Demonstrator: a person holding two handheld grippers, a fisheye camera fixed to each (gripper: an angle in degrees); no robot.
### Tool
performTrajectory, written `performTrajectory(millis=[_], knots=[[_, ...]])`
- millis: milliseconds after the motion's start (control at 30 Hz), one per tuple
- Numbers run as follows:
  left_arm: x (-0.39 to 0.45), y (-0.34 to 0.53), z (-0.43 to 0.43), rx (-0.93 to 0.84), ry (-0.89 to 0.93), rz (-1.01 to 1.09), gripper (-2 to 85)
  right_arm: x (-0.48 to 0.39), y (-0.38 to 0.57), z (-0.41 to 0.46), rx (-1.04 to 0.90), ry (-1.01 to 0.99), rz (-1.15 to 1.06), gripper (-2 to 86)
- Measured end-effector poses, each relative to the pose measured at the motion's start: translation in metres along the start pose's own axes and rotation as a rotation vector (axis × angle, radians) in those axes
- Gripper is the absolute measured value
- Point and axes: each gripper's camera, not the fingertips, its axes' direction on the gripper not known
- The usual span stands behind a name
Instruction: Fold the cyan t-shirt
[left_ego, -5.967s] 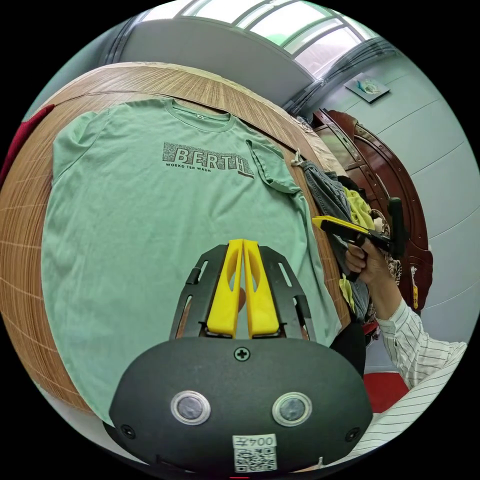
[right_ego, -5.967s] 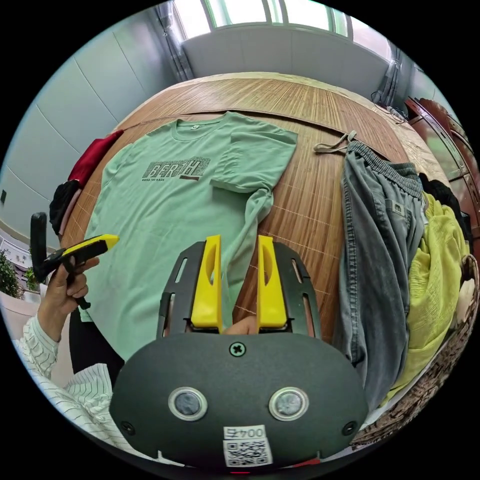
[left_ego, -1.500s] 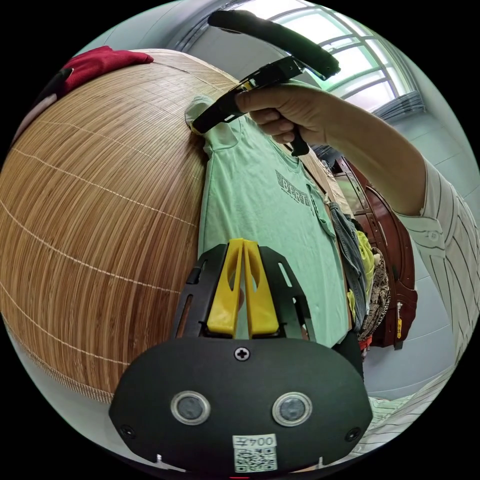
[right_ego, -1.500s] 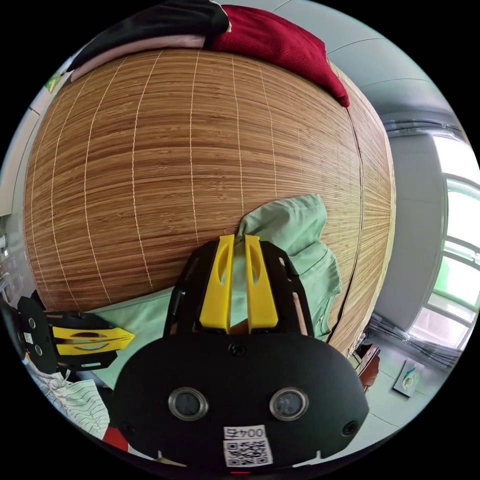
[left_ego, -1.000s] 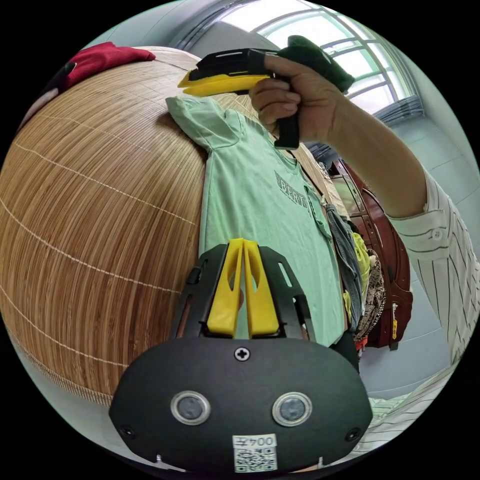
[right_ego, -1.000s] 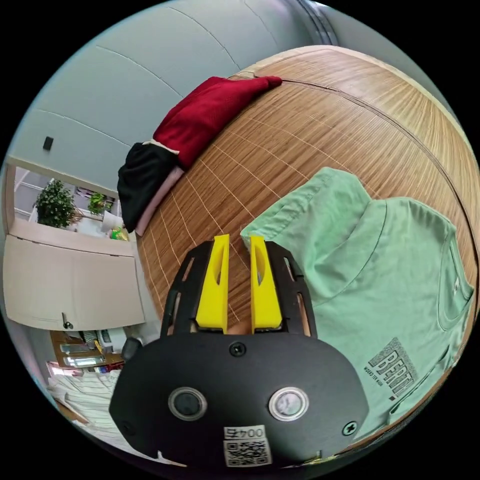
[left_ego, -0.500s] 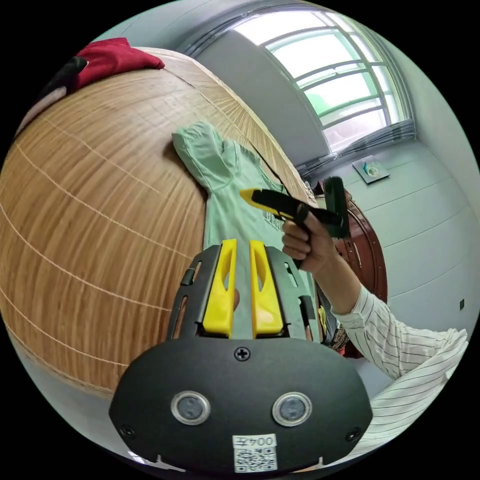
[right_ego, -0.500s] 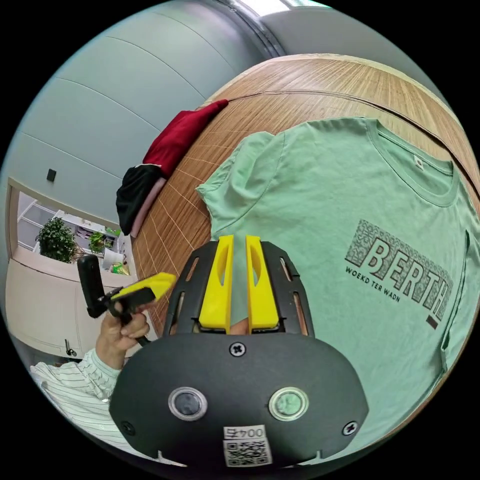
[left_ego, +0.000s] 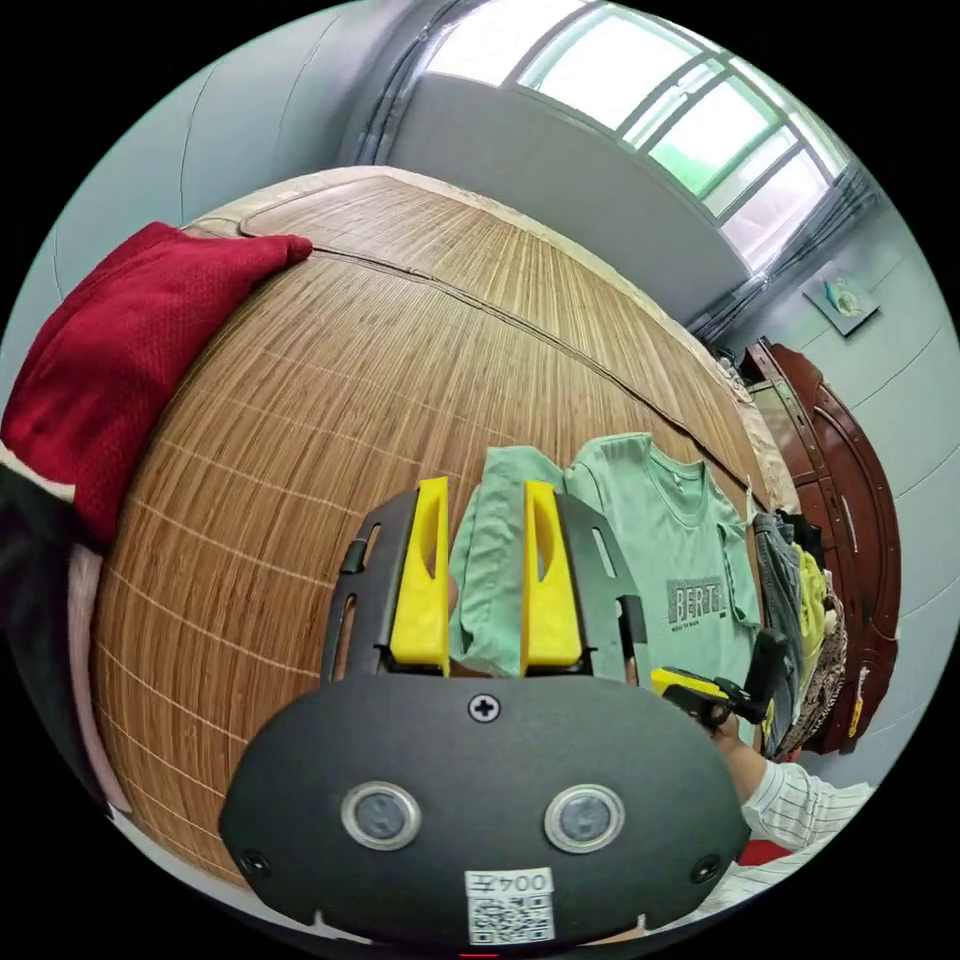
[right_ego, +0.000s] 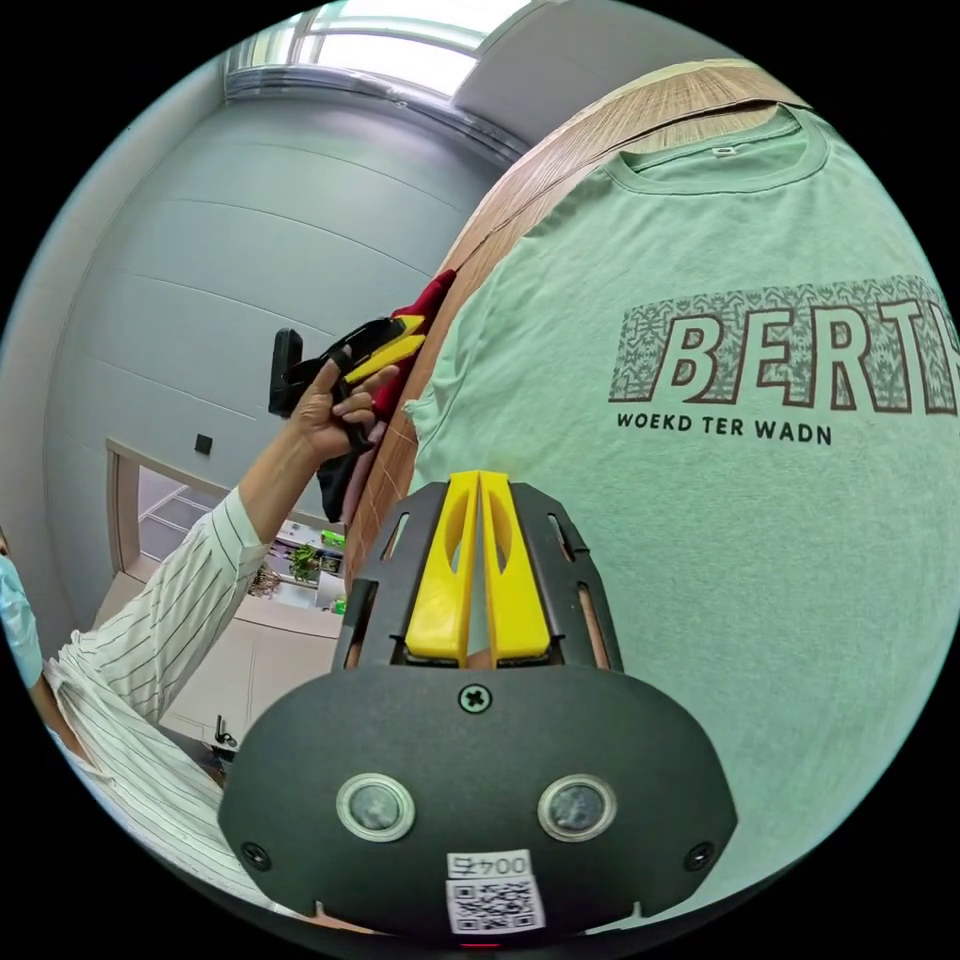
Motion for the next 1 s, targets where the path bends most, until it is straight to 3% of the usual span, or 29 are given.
performTrajectory(millis=[167,300,400,467,533,767,933,1000], knots=[[0.057,-0.021,0.043,-0.097,-0.206,0.194,11.0,0.013,0.010,-0.003,0.007,-0.003,-0.008,-0.7],[0.106,-0.014,0.055,-0.063,-0.363,0.365,6.7,0.019,0.017,-0.003,0.009,0.008,-0.014,-0.7],[0.151,0.006,0.068,0.002,-0.638,0.578,3.0,0.023,0.022,-0.004,0.009,0.013,-0.015,-0.7],[0.162,0.013,0.060,0.098,-0.713,0.587,2.2,0.026,0.025,-0.004,0.010,0.015,-0.016,-0.7],[0.153,0.009,0.042,0.179,-0.780,0.431,1.7,0.029,0.028,-0.004,0.010,0.014,-0.015,-0.7],[0.088,-0.008,0.027,0.055,-0.585,0.142,3.4,0.036,0.038,-0.003,0.009,0.018,-0.016,-0.7],[0.007,-0.005,-0.013,0.059,-0.171,-0.129,8.2,0.040,0.044,-0.003,0.009,0.019,-0.016,-0.7],[-0.007,0.006,-0.017,0.048,-0.042,-0.138,10.2,0.040,0.046,-0.003,0.008,0.023,-0.016,-0.7]])
